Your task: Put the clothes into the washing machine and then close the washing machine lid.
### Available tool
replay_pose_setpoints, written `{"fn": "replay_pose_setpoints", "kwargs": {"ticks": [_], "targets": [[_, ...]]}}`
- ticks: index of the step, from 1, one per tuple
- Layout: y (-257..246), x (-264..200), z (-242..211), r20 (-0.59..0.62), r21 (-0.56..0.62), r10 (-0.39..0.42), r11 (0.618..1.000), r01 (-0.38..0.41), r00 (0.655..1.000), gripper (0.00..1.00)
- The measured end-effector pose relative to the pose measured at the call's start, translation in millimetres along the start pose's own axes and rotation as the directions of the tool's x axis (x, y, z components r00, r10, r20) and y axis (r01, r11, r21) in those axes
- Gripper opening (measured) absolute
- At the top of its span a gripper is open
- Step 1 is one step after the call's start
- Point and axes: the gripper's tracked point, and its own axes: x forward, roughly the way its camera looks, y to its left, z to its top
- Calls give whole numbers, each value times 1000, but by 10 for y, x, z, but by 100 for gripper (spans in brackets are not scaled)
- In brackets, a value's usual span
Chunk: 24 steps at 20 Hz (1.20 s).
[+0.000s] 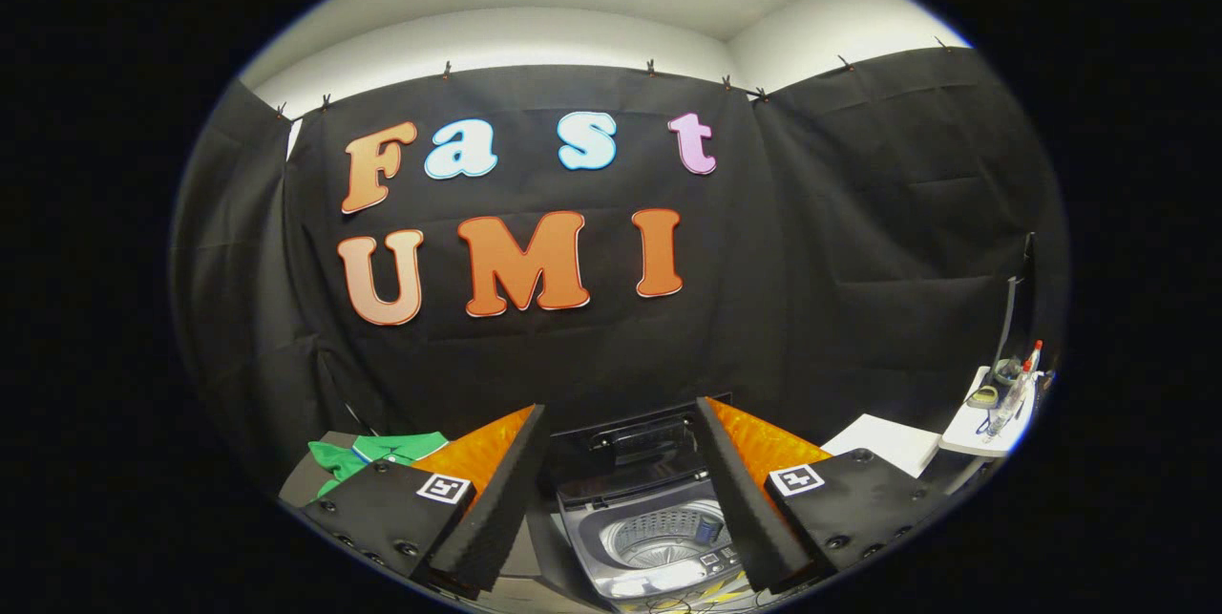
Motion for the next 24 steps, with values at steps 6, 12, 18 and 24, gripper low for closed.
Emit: {"fn": "replay_pose_setpoints", "kwargs": {"ticks": [6,12,18,24], "targets": [[657,99,-313,-89,44,135,990,-131,987,98],[1276,90,-784,-209,11,251,967,-254,945,98],[1718,10,-1280,-342,-1,317,941,-337,885,98],[2133,6,-1630,-412,-17,357,917,-399,838,98]]}}
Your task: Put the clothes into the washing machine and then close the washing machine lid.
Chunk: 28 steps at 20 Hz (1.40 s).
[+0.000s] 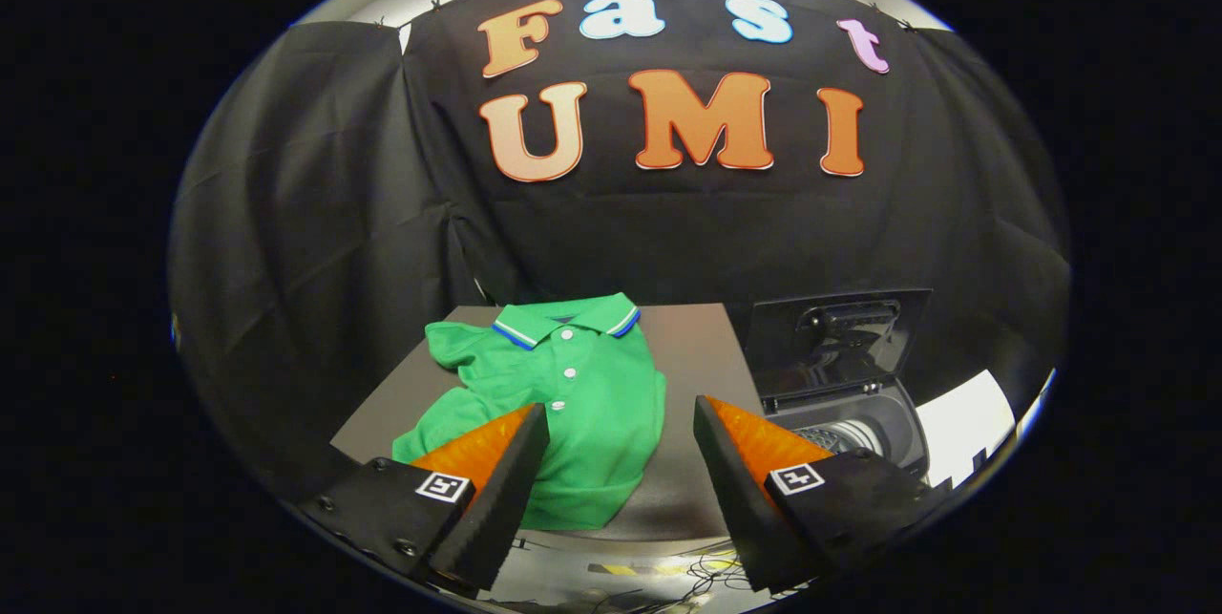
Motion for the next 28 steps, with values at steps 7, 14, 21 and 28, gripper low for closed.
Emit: {"fn": "replay_pose_setpoints", "kwargs": {"ticks": [7,14,21,28], "targets": [[232,275,-209,-72,-40,45,998,-48,996,99],[383,455,-372,-135,-30,92,995,-97,987,96],[470,385,-439,-112,-26,152,988,-155,982,61],[468,378,-397,-104,-26,145,989,-148,984,30]]}}
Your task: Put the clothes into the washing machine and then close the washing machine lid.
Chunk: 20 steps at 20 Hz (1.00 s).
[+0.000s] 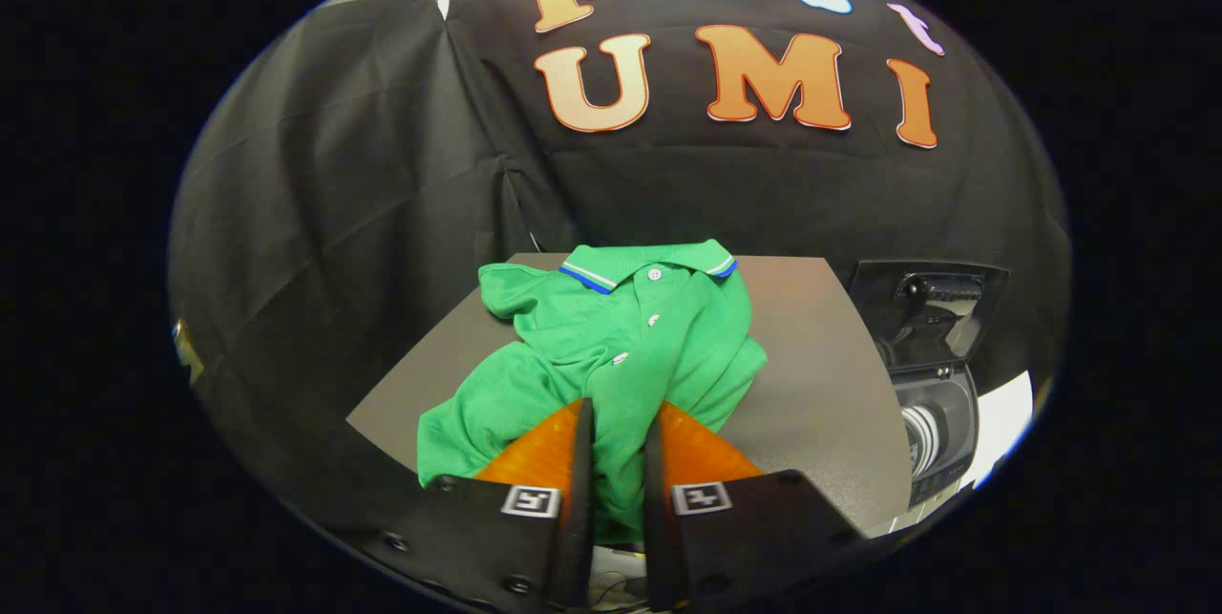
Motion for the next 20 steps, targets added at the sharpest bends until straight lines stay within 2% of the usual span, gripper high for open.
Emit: {"fn": "replay_pose_setpoints", "kwargs": {"ticks": [1,2,3,6,10,13,20], "targets": [[-7,-26,-12,-8,-3,0,1000,0,1000,23],[-25,-11,9,0,4,-13,1000,13,1000,23],[-45,-52,-2,-7,5,-20,1000,20,1000,17],[-171,-56,20,-9,9,-41,999,41,999,17],[-621,-214,86,0,76,-125,989,125,992,16],[-1072,-475,125,21,125,-199,973,195,980,16],[-1632,-1147,575,136,219,-327,931,294,935,16]]}}
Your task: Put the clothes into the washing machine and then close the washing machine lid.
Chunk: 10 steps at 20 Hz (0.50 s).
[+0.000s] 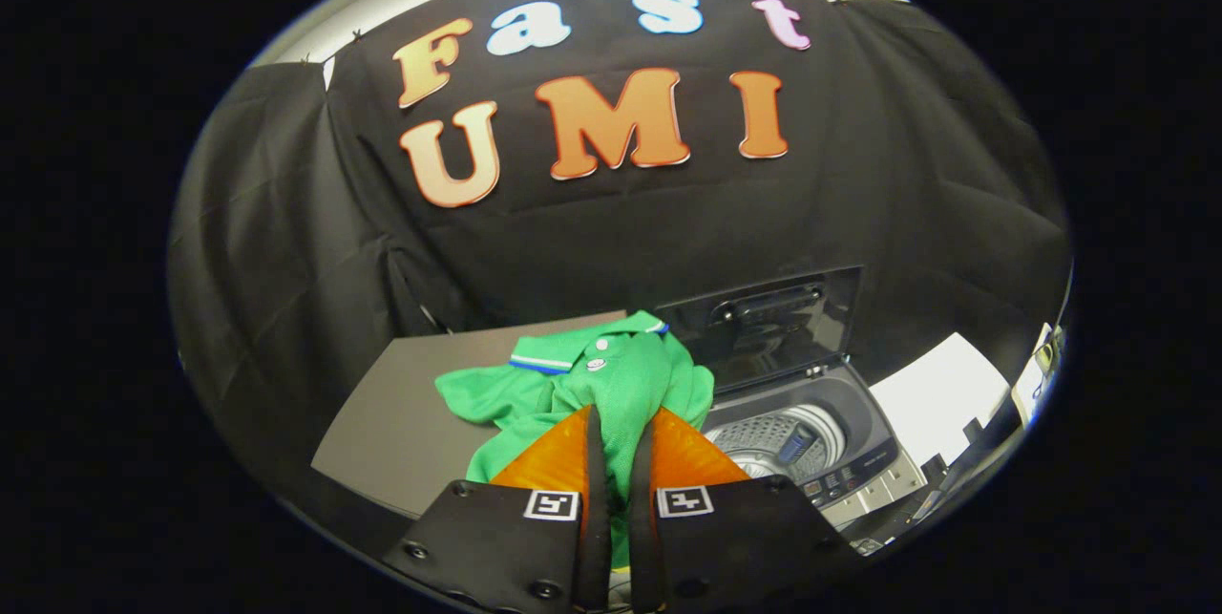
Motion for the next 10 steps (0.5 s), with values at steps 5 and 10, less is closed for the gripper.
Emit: {"fn": "replay_pose_setpoints", "kwargs": {"ticks": [5,10], "targets": [[-435,-245,346,83,25,-90,996,88,992,16],[-809,-289,440,100,43,-161,987,157,982,16]]}}
